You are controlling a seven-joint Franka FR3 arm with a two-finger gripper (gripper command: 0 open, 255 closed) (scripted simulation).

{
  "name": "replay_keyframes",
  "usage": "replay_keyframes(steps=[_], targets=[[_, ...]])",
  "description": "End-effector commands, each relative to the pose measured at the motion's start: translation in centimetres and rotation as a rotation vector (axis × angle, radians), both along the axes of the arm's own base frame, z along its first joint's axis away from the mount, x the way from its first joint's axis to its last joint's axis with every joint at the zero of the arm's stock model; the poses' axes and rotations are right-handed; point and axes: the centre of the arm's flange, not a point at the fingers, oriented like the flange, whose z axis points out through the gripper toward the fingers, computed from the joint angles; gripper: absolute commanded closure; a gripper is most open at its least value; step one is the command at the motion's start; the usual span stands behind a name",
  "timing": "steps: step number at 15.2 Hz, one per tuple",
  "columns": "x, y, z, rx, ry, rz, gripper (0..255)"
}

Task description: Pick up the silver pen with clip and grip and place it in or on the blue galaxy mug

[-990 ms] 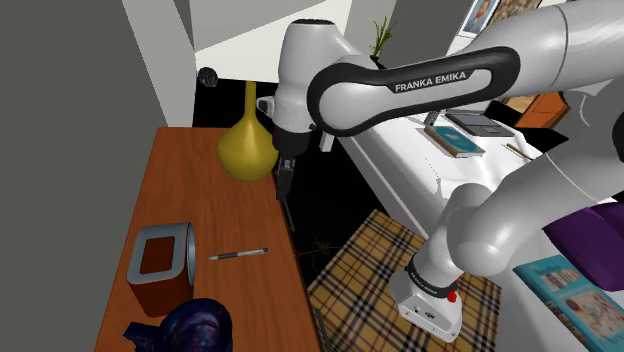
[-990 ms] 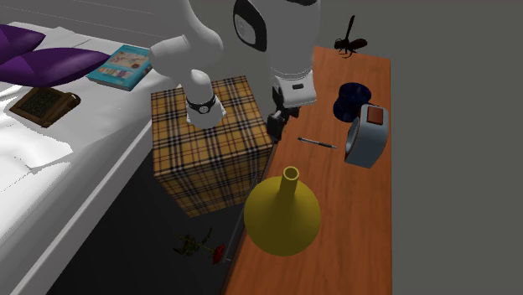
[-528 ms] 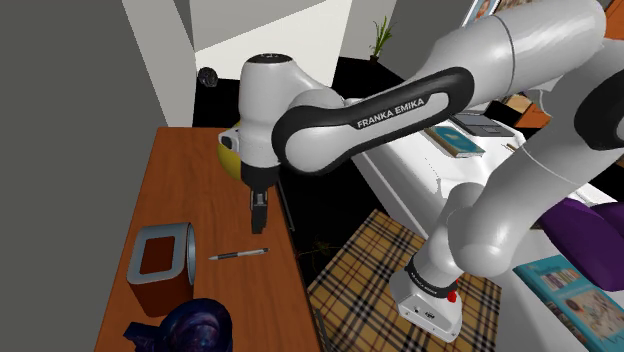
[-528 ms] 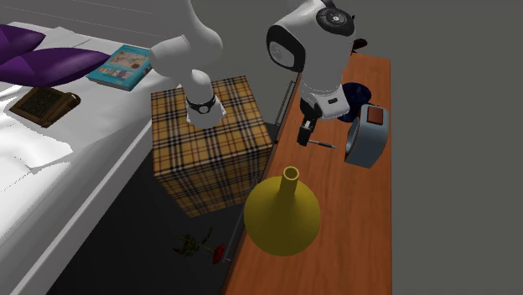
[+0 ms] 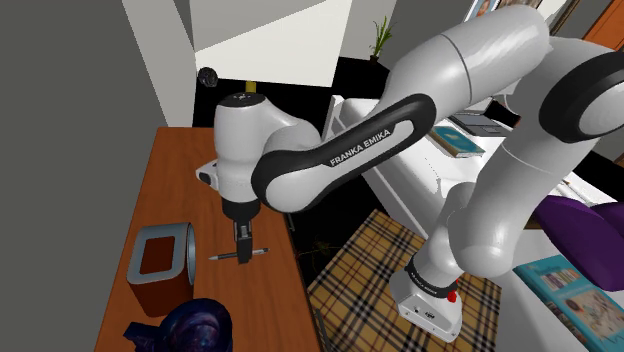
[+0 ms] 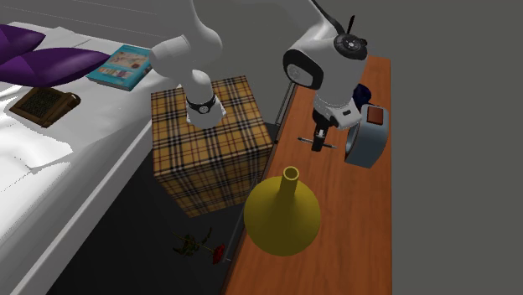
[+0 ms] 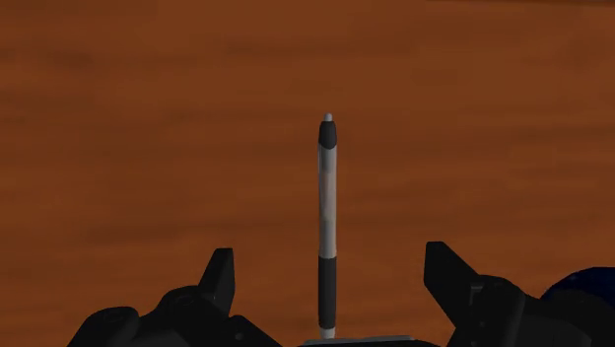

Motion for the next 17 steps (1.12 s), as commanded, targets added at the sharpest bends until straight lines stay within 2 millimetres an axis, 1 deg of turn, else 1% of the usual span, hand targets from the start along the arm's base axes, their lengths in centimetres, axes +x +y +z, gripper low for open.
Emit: replay_keyframes(steps=[1,4,11,12,17], targets=[[-0.1,0.3,-1.1,0.000,0.000,0.001,0],[-0.2,0.3,-2.4,0.000,0.000,0.001,0],[-0.2,0.3,-2.4,0.000,0.000,0.001,0],[-0.2,0.3,-2.4,0.000,0.000,0.001,255],[-0.2,0.4,-2.5,0.000,0.000,0.001,255]])
